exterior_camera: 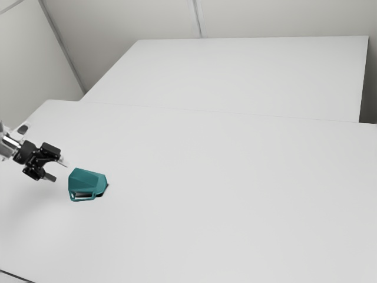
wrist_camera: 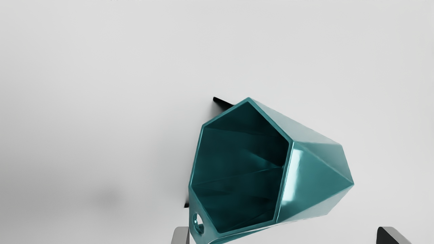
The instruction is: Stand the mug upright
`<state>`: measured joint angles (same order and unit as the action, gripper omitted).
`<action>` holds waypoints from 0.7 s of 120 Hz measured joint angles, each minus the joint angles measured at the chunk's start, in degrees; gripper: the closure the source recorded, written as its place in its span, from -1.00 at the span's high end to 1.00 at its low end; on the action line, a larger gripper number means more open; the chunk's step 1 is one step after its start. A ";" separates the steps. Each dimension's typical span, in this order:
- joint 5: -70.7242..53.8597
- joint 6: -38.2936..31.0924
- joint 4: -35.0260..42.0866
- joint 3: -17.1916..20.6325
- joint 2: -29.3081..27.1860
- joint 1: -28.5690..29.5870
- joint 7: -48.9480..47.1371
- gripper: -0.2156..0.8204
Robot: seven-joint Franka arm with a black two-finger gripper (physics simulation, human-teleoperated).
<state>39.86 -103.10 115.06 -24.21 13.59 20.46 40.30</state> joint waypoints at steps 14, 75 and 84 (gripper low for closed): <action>4.05 2.03 -0.11 0.04 1.75 1.44 2.50 0.58; 15.40 8.89 -1.63 2.74 8.22 6.01 10.18 0.55; 16.15 9.69 -1.65 2.87 8.31 6.20 11.05 0.39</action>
<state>56.01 -93.40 113.41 -21.34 21.90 26.66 51.35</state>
